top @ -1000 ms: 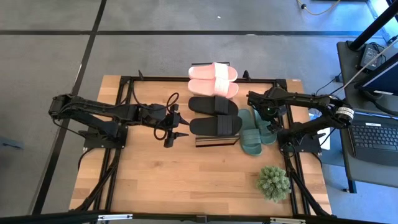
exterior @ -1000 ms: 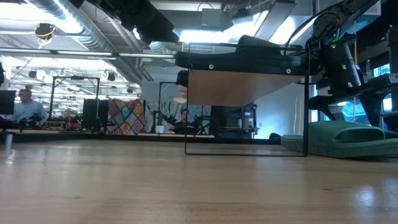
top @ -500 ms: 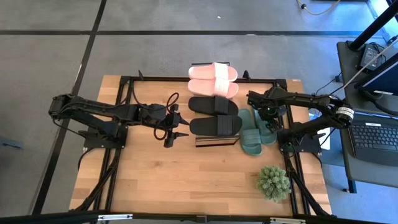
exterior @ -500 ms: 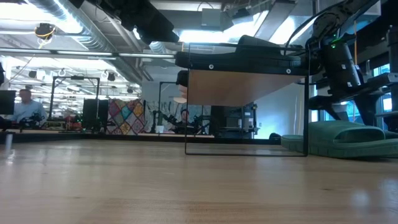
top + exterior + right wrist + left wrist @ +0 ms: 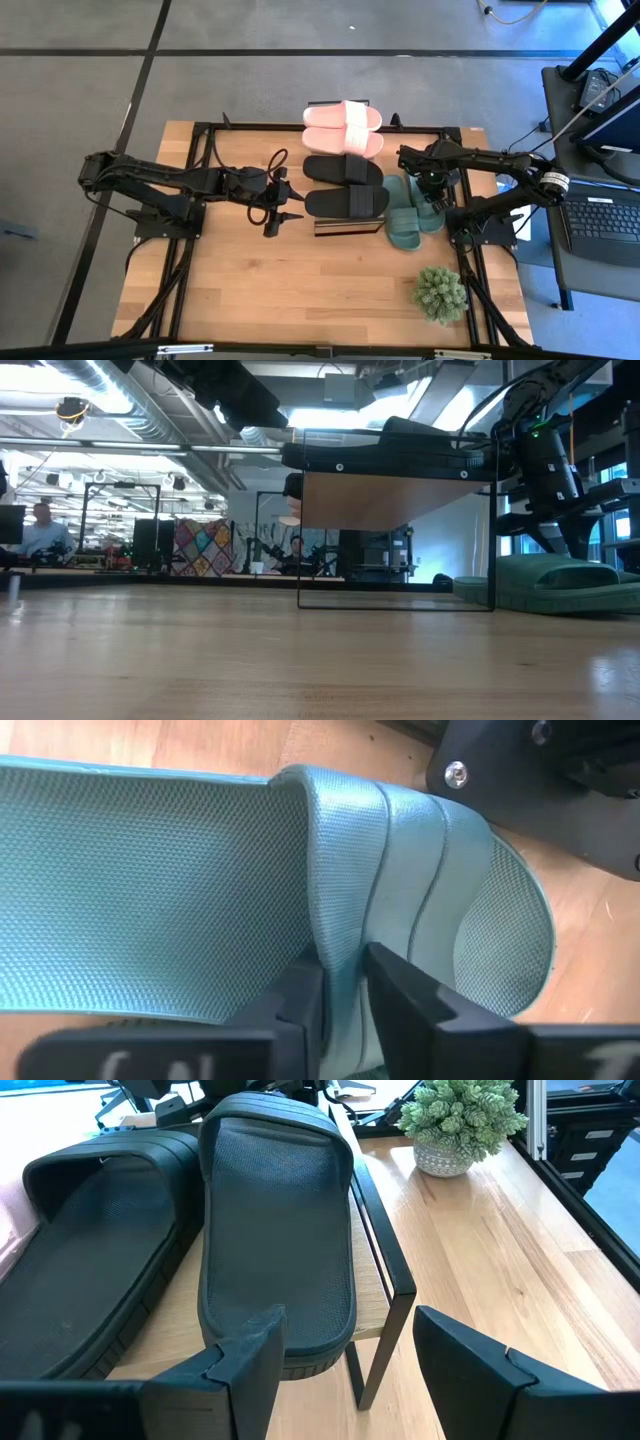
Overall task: Pick and place slides into the shelf
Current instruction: Put the right green slide under the shelf
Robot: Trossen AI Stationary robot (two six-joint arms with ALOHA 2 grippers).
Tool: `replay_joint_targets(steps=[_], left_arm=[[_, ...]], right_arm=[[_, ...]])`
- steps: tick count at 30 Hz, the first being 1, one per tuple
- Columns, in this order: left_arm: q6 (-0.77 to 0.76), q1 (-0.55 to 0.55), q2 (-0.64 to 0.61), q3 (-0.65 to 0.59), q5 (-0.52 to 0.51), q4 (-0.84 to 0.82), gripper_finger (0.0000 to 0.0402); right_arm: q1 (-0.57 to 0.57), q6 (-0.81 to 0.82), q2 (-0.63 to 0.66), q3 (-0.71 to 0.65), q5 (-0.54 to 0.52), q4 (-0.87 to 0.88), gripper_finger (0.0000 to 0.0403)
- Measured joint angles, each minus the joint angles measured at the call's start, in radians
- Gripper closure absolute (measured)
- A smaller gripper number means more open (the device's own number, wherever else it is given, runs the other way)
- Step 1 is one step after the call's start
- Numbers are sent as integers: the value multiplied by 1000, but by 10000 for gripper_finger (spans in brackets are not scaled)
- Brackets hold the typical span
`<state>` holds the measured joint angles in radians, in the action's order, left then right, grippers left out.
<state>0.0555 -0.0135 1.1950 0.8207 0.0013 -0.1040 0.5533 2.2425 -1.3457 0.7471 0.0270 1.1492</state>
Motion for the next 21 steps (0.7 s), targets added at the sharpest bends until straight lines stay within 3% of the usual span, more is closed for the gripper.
replay_joint_targets(steps=[8,21], left_arm=[[0,0,0,0,0,0,189],[0,0,0,0,0,0,189]], right_arm=[[0,-2,0,0,1,2,387],[0,-25,0,0,1,-25,350]])
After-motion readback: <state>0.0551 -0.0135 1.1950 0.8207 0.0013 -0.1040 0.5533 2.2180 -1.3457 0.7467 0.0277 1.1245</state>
